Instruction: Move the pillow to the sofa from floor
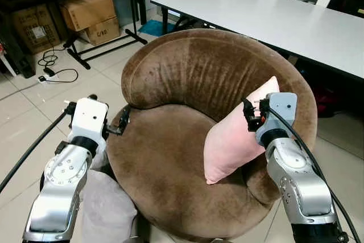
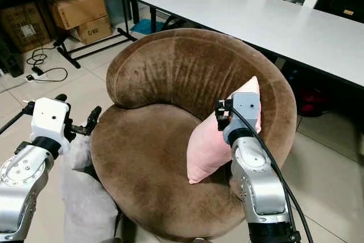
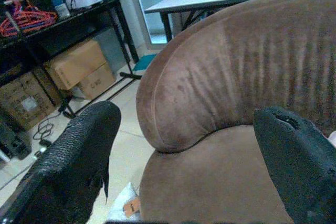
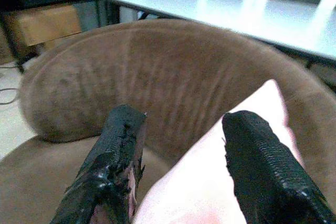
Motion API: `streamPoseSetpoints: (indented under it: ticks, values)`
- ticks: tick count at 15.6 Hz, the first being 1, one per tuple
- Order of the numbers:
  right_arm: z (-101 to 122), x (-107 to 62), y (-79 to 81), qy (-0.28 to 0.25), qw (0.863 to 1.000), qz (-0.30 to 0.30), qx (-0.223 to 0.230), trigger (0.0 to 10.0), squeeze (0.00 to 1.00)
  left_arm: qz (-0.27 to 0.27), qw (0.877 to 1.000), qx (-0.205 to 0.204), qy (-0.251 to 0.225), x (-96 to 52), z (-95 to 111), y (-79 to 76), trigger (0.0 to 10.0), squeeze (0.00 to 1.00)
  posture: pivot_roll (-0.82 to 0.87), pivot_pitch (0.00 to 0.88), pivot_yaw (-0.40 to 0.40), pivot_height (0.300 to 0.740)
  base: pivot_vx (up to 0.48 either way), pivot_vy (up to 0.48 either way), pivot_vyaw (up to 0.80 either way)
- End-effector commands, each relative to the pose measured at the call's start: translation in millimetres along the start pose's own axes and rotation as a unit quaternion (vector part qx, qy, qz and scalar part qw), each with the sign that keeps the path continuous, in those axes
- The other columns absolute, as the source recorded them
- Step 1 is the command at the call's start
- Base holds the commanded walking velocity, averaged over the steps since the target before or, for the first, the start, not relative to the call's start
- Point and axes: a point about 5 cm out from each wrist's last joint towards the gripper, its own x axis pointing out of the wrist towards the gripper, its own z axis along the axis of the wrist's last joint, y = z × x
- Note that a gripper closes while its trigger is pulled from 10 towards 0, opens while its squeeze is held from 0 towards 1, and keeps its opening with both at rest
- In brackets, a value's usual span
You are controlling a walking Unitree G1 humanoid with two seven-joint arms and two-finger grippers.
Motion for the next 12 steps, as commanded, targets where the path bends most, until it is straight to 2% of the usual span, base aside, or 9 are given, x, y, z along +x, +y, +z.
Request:
streamPoseSetpoints:
  ticks: [1, 5, 6, 11, 12]
  values:
    - [3.7, -1.7, 2.0, 0.0, 1.0, 0.01, 0.012, 10.0, 0.0, 0.016, 1.0, 0.004, -0.005, -2.1, 4.4, 1.9, 10.0, 0.0, -0.02, 0.0, -0.048, 0.74, 0.0, 0.0, 0.0]
    - [1.8, -1.1, -2.5, 0.013, 1.0, 0.005, 0.013, 10.0, 0.0, 0.019, 1.0, 0.002, -0.005, -2.0, 4.6, 0.6, 10.0, 0.0, -0.03, 0.0, -0.049, 0.74, 0.0, 0.0, 0.0]
    - [3.0, -1.5, -4.0, 0.012, 1.0, 0.002, 0.0, 10.0, 0.0, 0.019, 1.0, 0.0, -0.004, -1.8, 4.6, -0.1, 10.0, 0.0, -0.04, 0.0, -0.046, 0.74, -0.247, 0.0, 0.0]
    - [0.8, -1.9, -3.3, 0.021, 1.0, 0.007, -0.002, 10.0, 0.0, 0.019, 1.0, -0.003, -0.003, -2.2, 3.6, -1.9, 10.0, 0.0, -0.04, 0.0, -0.049, 0.74, -0.266, 0.0, 0.0]
    - [1.2, -0.6, -4.3, 0.025, 1.0, 0.004, -0.018, 10.0, 0.0, 0.019, 1.0, -0.003, -0.002, -2.3, 3.5, -1.8, 10.0, 0.0, -0.04, 0.0, -0.049, 0.74, -0.296, 0.0, 0.0]
